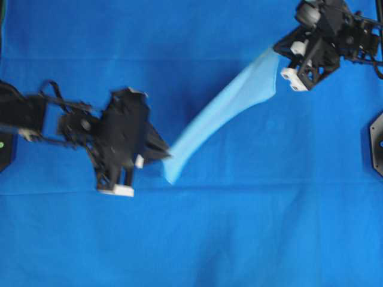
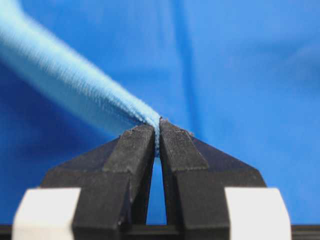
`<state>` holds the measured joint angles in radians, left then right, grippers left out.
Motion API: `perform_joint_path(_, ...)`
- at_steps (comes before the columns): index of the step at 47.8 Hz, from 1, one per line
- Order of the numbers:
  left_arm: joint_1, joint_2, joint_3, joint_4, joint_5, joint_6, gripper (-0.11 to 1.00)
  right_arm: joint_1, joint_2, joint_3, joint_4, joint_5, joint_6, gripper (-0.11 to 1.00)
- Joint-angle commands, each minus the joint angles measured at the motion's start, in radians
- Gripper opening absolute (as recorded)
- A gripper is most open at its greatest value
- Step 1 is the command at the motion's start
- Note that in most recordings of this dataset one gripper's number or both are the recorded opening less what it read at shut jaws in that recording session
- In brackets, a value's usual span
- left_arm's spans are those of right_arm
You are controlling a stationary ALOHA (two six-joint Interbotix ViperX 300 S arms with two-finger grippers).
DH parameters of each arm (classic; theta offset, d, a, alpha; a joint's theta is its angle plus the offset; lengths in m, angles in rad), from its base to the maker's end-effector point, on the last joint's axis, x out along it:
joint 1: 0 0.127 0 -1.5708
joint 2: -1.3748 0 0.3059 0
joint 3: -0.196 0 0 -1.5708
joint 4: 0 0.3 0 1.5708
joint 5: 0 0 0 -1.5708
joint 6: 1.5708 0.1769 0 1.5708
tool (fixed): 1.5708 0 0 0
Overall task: Fold the light blue towel.
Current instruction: 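Lift the towel and rotate it, swinging the left gripper down and right, then lay the rotated towel flat vertically and open both grippers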
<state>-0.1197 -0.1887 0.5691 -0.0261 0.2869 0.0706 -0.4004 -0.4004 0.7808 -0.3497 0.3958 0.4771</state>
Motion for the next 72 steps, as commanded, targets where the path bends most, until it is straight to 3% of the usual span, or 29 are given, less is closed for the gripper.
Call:
perform_joint_path(1,-0.04,0.028,-0.074,0.0,-0.011,0.008,0.03,-0.031,0.048,-0.066,-0.02,-0.026,-0.006,0.02)
perform_joint_path(10,-0.078,0.121,-0.176,0.0,-0.018,0.008,0.03,-0.037,0.164,-0.176,-0.069,-0.04,-0.009,0.02)
perform_joint_path(19,-0.103,0.184,-0.247,0.0,-0.04,0.008,0.03,-0.037,0.259,-0.288,-0.078,-0.044,-0.011,0.02)
perform_joint_path(30,-0.118,0.221,-0.293,0.0,-0.054,0.009,0.03,-0.037,0.285,-0.324,-0.083,-0.044,-0.012,0.02)
perform_joint_path(40,-0.118,0.267,-0.311,0.0,-0.137,0.012,0.03,-0.041,0.255,-0.282,-0.083,-0.034,-0.012,0.02)
perform_joint_path(53,-0.101,0.408,-0.433,0.0,-0.236,0.067,0.03,-0.091,0.066,-0.097,-0.083,-0.034,0.003,0.02)
perform_joint_path(63,-0.1,0.528,-0.568,0.0,-0.233,0.11,0.03,-0.094,-0.049,-0.006,-0.078,-0.009,0.009,0.02)
perform_joint_path(72,-0.098,0.526,-0.541,0.0,-0.204,0.104,0.03,-0.095,-0.026,0.008,-0.08,-0.031,0.009,0.02)
